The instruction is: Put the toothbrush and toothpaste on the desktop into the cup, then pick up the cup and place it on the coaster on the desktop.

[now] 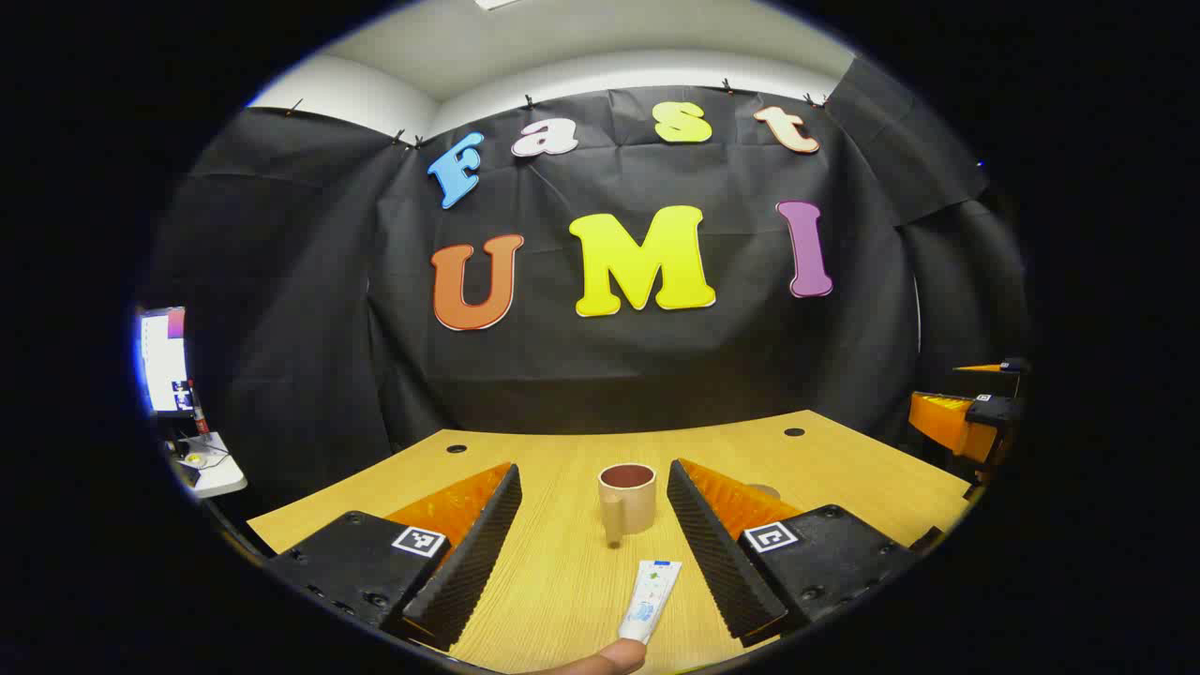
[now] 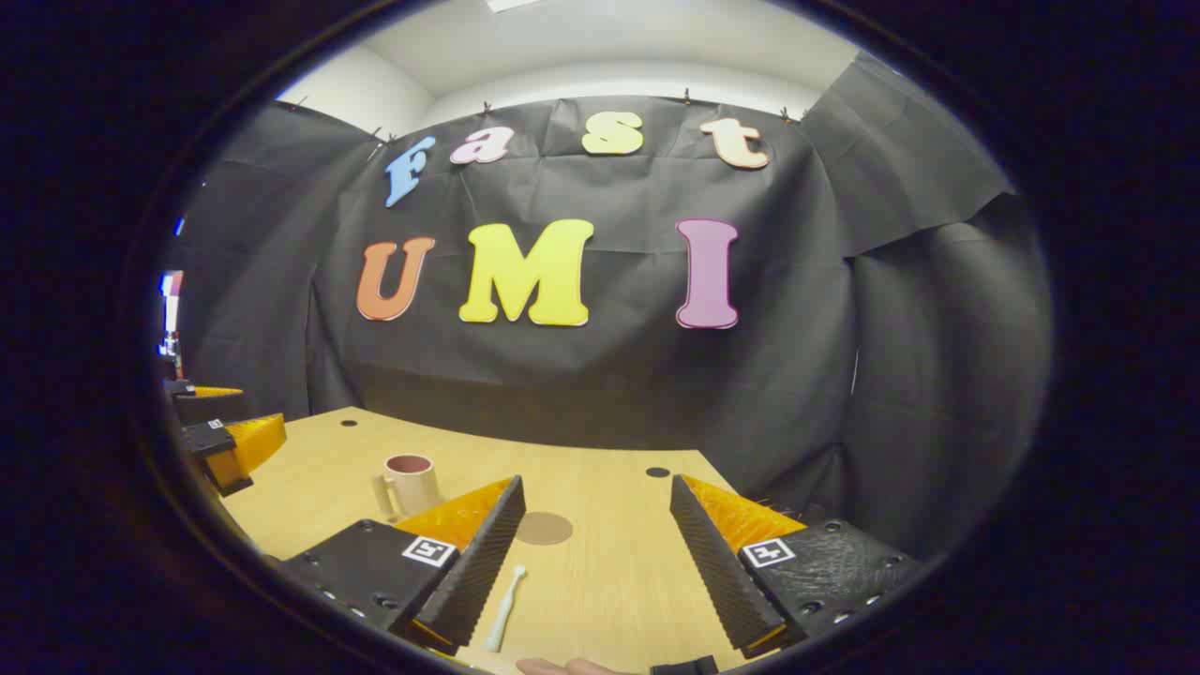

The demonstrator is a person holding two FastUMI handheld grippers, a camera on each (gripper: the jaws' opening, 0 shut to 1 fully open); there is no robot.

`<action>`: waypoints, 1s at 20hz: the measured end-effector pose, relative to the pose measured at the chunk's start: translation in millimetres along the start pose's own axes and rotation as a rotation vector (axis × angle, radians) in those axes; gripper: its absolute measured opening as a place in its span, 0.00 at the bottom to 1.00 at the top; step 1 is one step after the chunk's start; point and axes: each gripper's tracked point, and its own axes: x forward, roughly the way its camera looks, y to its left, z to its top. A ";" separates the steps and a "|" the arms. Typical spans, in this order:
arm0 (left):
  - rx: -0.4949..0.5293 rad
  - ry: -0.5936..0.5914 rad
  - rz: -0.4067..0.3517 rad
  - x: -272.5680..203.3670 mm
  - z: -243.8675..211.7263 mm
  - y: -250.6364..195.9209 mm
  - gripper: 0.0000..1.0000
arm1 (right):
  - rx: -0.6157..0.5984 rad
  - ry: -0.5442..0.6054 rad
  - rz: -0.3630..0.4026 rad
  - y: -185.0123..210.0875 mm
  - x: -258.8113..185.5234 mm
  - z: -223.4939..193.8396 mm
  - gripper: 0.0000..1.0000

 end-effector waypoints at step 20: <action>-0.031 0.024 -0.036 0.4 -5.6 -10.1 0.99 | -0.044 0.011 0.012 7.4 -5.0 -4.3 0.96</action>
